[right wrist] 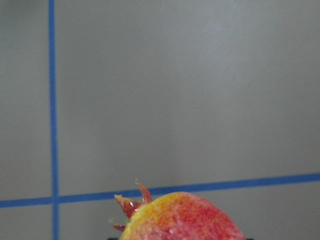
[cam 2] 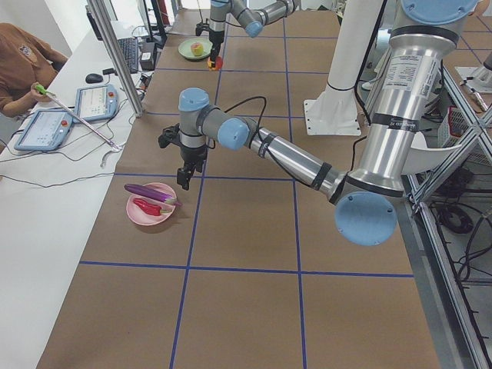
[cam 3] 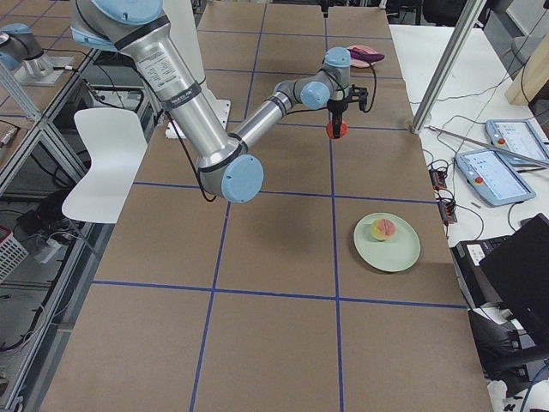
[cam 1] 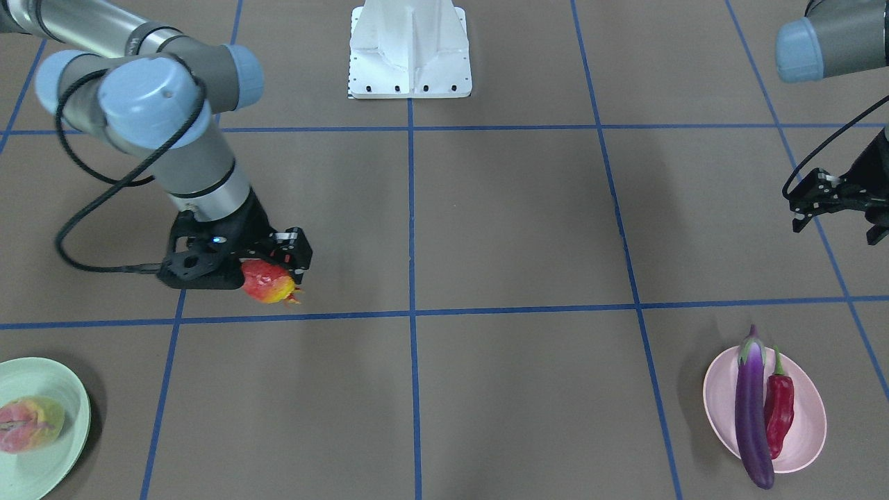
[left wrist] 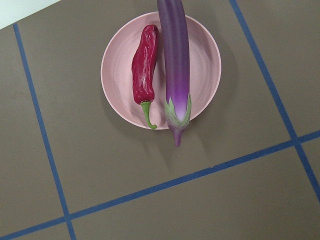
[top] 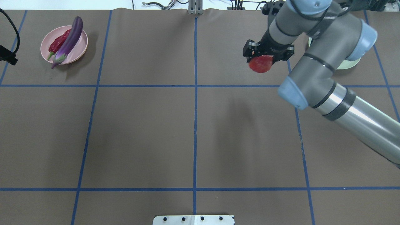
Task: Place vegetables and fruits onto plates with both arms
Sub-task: 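Carry the pomegranate toward the green plate with the right gripper, then lower the pomegranate beside the peach and open the right gripper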
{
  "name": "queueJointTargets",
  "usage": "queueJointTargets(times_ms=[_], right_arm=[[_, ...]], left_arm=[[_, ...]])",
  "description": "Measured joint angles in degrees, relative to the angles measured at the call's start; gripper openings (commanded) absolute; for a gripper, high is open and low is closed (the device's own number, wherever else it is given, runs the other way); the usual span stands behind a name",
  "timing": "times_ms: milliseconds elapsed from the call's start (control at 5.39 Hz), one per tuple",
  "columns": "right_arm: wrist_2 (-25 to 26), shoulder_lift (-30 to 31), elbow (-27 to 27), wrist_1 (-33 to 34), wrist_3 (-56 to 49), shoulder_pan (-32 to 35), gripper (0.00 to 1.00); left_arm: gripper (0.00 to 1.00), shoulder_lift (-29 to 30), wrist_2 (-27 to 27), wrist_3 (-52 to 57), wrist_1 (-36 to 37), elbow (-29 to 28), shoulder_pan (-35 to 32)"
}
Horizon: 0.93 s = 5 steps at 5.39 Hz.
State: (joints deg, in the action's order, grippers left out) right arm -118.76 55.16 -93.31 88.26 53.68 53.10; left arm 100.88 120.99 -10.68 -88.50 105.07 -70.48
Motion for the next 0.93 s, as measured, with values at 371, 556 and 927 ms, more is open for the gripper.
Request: queueJointTargets(times_ms=[371, 556, 927], right_arm=[[-5.97, 3.98, 4.23, 1.92, -24.20, 11.39, 0.00], [-9.92, 5.22, 9.52, 1.73, -36.25, 16.66, 0.00], [-14.97, 6.28, 20.65, -1.67, -51.41, 23.12, 0.00]], left_arm=[[1.00, -2.88, 0.05, 4.24, -0.09, -0.03, -2.66], [1.00, -4.69, 0.46, 11.41, 0.68, 0.11, -5.94], [1.00, -10.64, 5.37, 19.06, 1.47, 1.21, -12.42]])
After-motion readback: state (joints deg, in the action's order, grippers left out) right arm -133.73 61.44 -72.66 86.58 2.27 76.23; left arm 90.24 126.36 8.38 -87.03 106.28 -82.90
